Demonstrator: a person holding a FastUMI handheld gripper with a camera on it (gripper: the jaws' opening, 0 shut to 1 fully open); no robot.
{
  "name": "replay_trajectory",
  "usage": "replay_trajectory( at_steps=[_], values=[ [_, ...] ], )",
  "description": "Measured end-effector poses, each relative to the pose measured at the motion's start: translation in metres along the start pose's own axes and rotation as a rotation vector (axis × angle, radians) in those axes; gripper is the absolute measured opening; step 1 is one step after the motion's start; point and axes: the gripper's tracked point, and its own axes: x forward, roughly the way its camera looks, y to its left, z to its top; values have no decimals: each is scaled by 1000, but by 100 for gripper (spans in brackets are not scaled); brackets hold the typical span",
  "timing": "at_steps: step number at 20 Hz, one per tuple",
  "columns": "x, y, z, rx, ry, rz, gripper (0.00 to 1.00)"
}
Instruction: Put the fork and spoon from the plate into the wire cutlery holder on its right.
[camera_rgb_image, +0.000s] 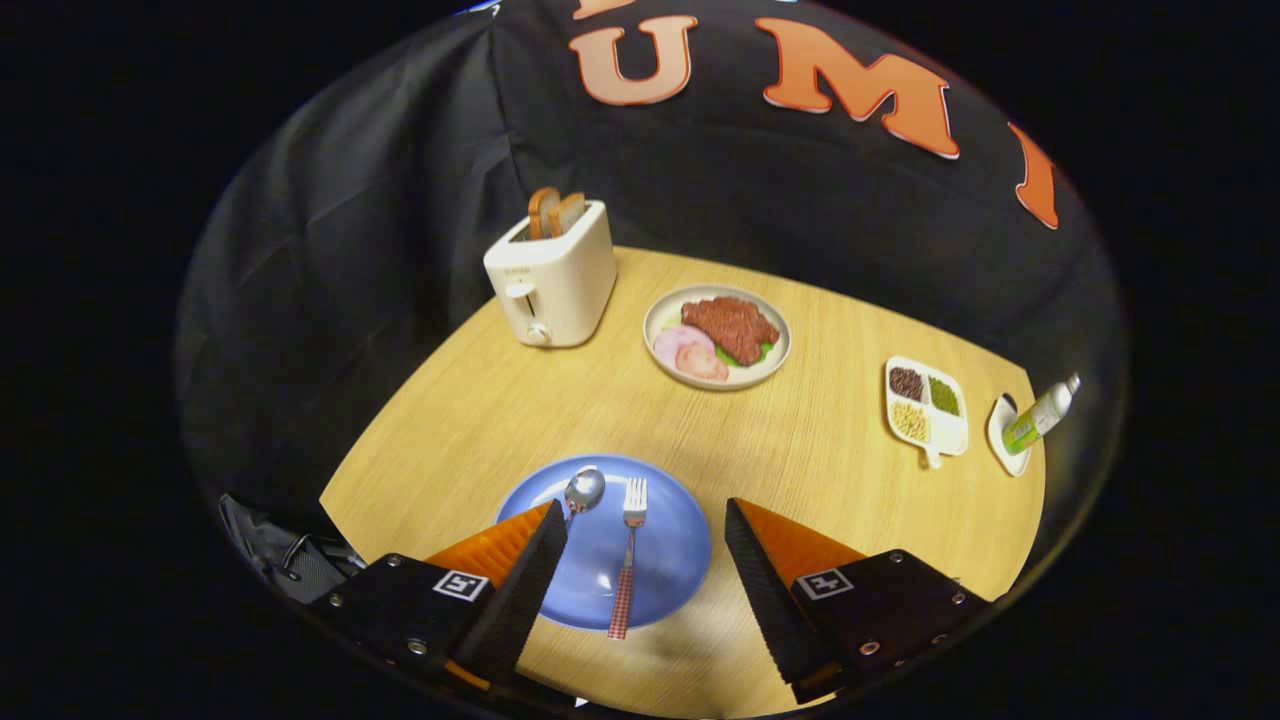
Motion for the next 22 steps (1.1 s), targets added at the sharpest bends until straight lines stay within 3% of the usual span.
replay_trajectory(
  at_steps=[4,10,14,18,22],
  values=[
    [41,11,-49,29,245,44,94],
    [71,9,-87,36,439,13,86],
    [69,11,-99,33,515,-2,72],
    [74,11,-105,51,539,-33,44],
    [77,12,-102,72,533,-51,29]
  ],
)
